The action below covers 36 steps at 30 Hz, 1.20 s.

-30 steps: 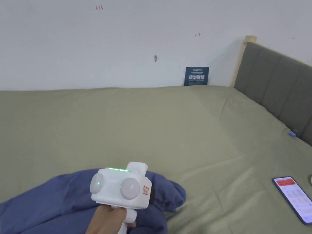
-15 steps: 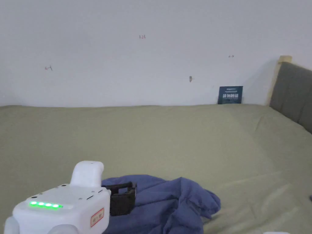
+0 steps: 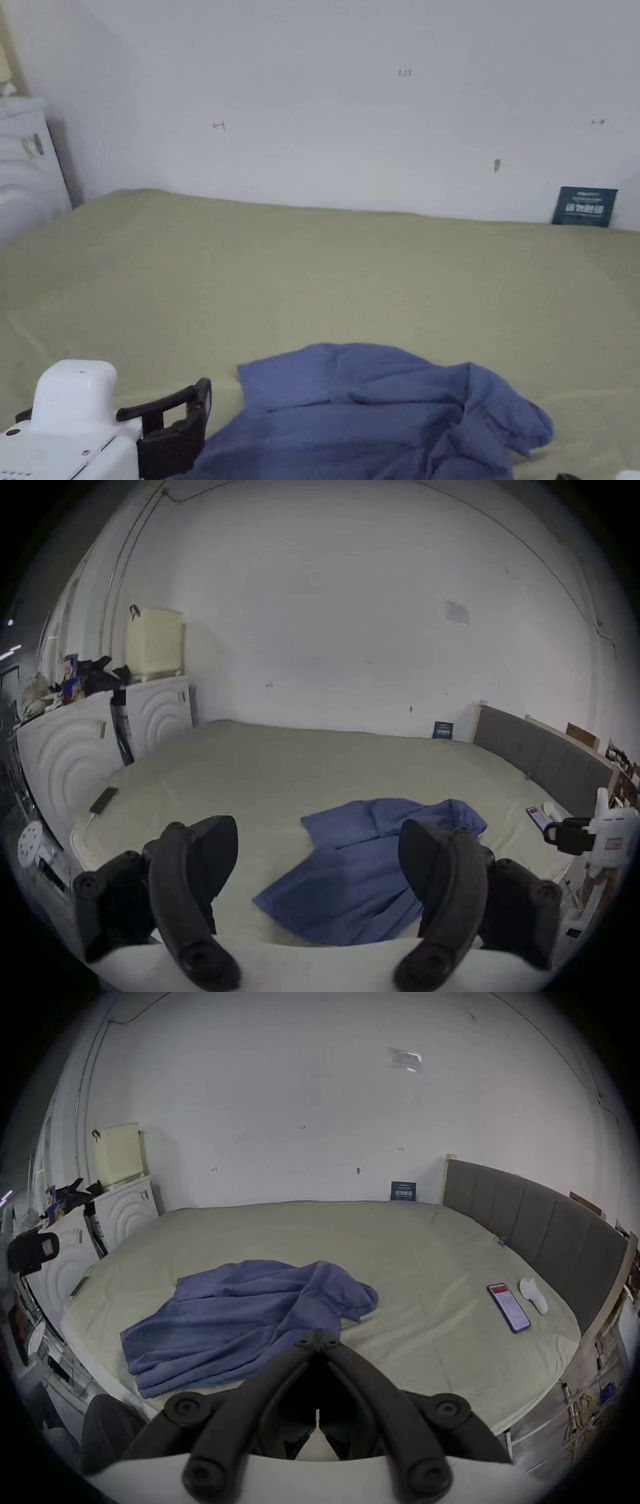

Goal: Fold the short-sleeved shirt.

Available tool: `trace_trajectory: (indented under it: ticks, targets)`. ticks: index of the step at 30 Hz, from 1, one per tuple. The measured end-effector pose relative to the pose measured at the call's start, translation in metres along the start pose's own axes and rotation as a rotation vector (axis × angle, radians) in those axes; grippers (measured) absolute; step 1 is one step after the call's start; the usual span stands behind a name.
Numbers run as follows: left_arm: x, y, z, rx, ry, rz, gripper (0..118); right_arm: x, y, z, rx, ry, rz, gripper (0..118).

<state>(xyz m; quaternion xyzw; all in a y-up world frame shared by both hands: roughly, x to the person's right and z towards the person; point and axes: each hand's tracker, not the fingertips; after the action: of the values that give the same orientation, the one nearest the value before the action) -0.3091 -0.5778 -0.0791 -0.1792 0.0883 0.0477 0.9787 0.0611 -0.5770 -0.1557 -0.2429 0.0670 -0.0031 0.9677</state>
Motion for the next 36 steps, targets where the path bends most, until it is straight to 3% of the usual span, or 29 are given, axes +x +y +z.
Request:
trace_trajectory:
  ticks: [5,7,8,9,10,15,23,24,25,27,31,36]
  targets:
    - [-0.016,-0.007,-0.021,-0.069,0.032,0.029,99,-0.007,-0.002,-0.01,-0.02,0.007,0.014,0]
    - [-0.023,-0.01,-0.031,-0.116,0.045,0.028,88,-0.008,-0.003,-0.014,-0.032,0.01,0.014,0]
    - [-0.026,-0.012,-0.035,-0.14,0.032,0.032,72,-0.009,-0.003,-0.016,-0.039,0.013,0.013,0]
    - [-0.028,-0.014,-0.039,-0.158,0.022,0.039,43,-0.01,-0.004,-0.019,-0.044,0.011,0.014,0]
    - [-0.028,-0.017,-0.042,-0.158,0.039,0.046,1,-0.01,-0.005,-0.021,-0.048,0.01,0.015,0]
    - [-0.042,-0.031,-0.067,-0.258,0.03,0.087,1,-0.011,-0.008,-0.03,-0.072,0.009,0.018,0]
    - [-0.057,-0.051,-0.117,-0.512,-0.027,0.024,5,-0.013,-0.017,-0.043,-0.117,0.0,0.023,0]
    - [-0.058,-0.055,-0.124,-0.533,-0.031,0.008,8,-0.014,-0.018,-0.045,-0.123,-0.003,0.025,0]
    - [-0.059,-0.058,-0.131,-0.545,-0.035,-0.005,29,-0.014,-0.019,-0.047,-0.127,-0.004,0.026,0]
    - [-0.059,-0.062,-0.144,-0.632,-0.028,-0.028,95,-0.014,-0.021,-0.051,-0.14,-0.007,0.026,0]
    - [-0.059,-0.076,-0.164,-0.682,0.002,-0.088,99,-0.013,-0.025,-0.056,-0.159,-0.016,0.024,0]
    - [-0.053,-0.088,-0.166,-0.742,0.008,-0.153,90,-0.008,-0.03,-0.058,-0.18,-0.027,0.028,0]
